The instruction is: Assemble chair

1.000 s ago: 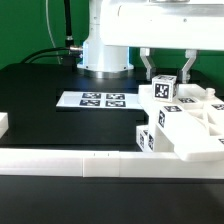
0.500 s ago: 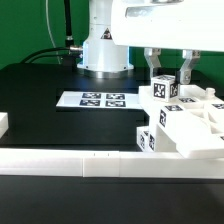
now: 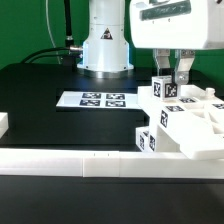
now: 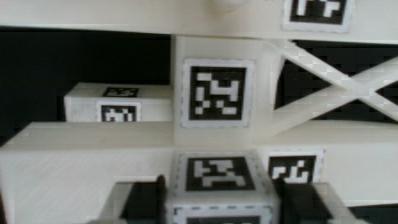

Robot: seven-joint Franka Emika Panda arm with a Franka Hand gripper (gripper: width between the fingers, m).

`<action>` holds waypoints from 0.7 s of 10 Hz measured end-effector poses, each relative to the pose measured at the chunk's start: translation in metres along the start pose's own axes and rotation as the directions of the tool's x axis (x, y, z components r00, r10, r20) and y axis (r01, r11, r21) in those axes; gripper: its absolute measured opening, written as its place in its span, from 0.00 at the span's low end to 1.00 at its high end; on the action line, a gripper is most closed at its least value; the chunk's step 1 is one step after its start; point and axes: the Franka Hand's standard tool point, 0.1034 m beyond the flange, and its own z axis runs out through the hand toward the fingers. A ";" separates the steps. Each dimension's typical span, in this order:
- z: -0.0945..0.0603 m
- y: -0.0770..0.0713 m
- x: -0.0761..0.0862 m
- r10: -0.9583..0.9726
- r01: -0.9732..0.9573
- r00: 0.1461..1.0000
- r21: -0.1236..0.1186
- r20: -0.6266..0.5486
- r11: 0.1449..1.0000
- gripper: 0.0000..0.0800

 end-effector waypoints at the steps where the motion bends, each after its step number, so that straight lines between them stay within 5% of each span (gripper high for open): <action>1: 0.000 0.000 0.000 0.022 -0.022 1.000 0.001 0.002 1.000 0.36; 2: 0.000 0.000 0.000 0.001 -0.001 1.000 0.001 0.003 1.000 0.36; 4: -0.001 0.001 -0.002 -0.074 0.074 0.997 -0.017 0.012 0.997 0.74; 7: -0.002 0.001 -0.002 -0.321 0.321 0.947 -0.017 0.020 0.947 0.81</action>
Offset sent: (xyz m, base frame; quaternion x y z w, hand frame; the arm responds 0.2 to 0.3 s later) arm 0.0025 -0.0049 0.0030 -0.0439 0.0047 -0.0886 0.9951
